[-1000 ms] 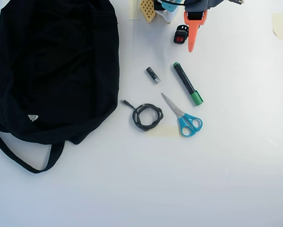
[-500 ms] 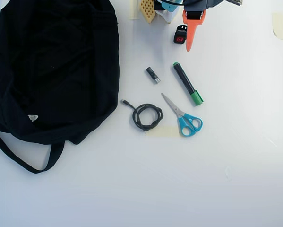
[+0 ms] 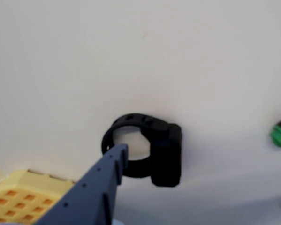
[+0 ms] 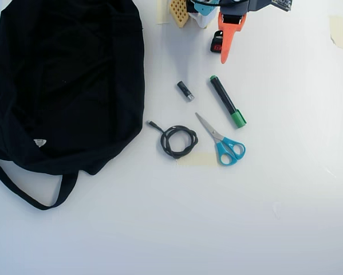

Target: Put the bike light into the black bag

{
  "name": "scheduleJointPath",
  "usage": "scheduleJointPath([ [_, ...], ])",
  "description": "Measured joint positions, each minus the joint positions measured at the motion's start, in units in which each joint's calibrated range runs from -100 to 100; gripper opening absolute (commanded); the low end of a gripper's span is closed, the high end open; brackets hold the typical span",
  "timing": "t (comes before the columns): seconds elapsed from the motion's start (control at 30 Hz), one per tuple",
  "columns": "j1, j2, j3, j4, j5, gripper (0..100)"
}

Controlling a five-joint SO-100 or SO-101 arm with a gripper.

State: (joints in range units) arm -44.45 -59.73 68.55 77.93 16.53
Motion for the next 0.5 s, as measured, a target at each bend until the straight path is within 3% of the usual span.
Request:
scheduleJointPath([
  [0.3,1.8,0.0,0.6,-0.1,0.4,65],
  [0.5,1.8,5.6,2.9,-6.2,0.4,65],
])
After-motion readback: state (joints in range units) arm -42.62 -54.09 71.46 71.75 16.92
